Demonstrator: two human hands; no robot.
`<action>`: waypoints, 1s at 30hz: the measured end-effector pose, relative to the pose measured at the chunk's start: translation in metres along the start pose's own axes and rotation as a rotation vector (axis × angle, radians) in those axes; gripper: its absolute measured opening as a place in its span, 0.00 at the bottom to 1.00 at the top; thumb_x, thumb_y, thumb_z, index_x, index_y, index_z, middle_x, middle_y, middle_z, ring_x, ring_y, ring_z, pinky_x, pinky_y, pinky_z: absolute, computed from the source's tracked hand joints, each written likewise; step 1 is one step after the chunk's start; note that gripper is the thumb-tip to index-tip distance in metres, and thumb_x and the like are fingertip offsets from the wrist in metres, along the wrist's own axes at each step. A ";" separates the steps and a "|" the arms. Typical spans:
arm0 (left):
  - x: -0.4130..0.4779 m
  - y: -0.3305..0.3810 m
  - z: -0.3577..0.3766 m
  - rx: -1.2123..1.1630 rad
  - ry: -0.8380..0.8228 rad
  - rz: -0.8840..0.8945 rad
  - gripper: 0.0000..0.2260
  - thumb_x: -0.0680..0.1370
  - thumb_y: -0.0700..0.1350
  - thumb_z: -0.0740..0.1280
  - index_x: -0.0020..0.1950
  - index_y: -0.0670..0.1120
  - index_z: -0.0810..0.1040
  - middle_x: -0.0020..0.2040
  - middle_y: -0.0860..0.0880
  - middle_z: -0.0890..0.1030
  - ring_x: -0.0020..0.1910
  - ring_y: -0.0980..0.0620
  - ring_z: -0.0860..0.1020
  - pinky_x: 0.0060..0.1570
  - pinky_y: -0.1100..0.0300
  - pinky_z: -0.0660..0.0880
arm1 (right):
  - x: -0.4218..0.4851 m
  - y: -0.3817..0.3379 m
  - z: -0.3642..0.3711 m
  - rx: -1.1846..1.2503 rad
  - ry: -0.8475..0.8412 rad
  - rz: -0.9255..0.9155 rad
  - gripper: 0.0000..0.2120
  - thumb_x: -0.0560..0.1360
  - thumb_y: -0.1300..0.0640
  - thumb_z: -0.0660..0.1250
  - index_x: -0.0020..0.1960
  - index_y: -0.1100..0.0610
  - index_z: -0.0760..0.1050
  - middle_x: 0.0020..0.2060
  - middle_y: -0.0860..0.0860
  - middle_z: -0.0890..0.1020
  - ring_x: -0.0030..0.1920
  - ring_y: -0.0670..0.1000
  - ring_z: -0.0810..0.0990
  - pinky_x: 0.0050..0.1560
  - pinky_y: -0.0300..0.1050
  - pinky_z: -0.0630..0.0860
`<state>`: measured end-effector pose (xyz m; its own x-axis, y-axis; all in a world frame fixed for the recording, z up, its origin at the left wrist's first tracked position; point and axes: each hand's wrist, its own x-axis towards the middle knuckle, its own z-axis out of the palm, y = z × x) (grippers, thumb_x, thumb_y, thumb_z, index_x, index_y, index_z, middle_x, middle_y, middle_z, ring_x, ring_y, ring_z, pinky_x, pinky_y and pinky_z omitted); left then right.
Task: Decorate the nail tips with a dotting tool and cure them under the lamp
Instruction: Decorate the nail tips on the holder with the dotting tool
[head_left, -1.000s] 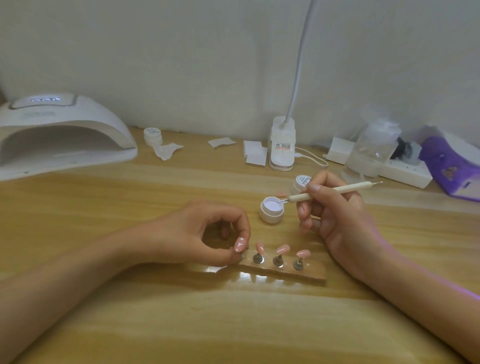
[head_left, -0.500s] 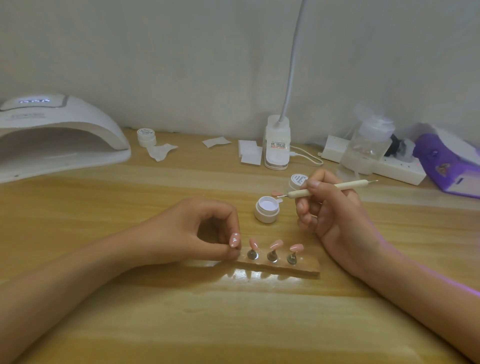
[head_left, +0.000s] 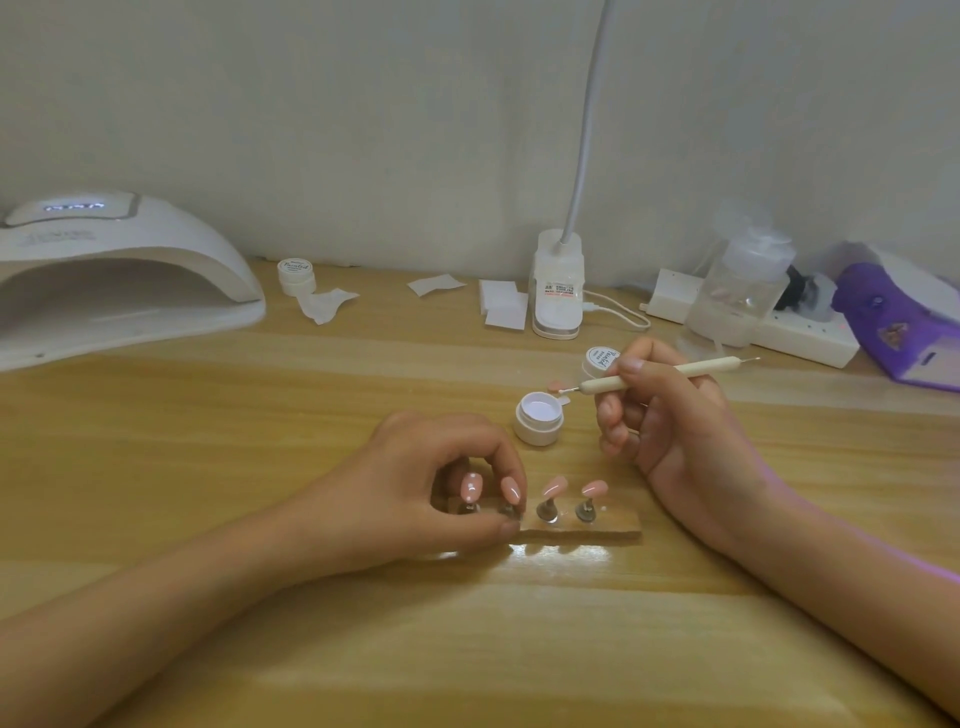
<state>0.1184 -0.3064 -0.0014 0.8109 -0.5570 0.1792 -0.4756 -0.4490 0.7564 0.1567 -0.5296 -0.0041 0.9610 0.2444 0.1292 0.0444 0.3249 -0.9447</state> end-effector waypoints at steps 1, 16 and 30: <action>0.000 0.000 0.001 -0.010 0.014 -0.001 0.07 0.71 0.39 0.76 0.42 0.48 0.81 0.41 0.54 0.81 0.34 0.56 0.73 0.38 0.71 0.68 | 0.000 0.000 0.000 0.001 0.001 0.001 0.07 0.72 0.56 0.64 0.36 0.54 0.70 0.27 0.52 0.76 0.28 0.45 0.74 0.27 0.37 0.72; -0.005 0.003 0.001 0.275 0.139 0.235 0.03 0.73 0.48 0.70 0.39 0.53 0.80 0.48 0.58 0.80 0.54 0.59 0.78 0.57 0.53 0.66 | 0.003 -0.007 0.000 -0.327 0.011 -0.198 0.10 0.77 0.59 0.67 0.38 0.54 0.70 0.30 0.53 0.80 0.30 0.50 0.77 0.29 0.40 0.76; 0.023 -0.009 -0.008 -0.279 0.379 -0.028 0.09 0.67 0.53 0.77 0.39 0.51 0.80 0.42 0.53 0.84 0.39 0.50 0.78 0.41 0.58 0.73 | 0.010 0.003 0.000 -0.494 -0.023 -0.107 0.10 0.79 0.63 0.66 0.41 0.58 0.69 0.29 0.54 0.80 0.33 0.54 0.78 0.30 0.44 0.79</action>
<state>0.1439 -0.3095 0.0006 0.9140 -0.2301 0.3343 -0.3843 -0.2263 0.8950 0.1666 -0.5260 -0.0051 0.9381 0.2551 0.2345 0.2714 -0.1204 -0.9549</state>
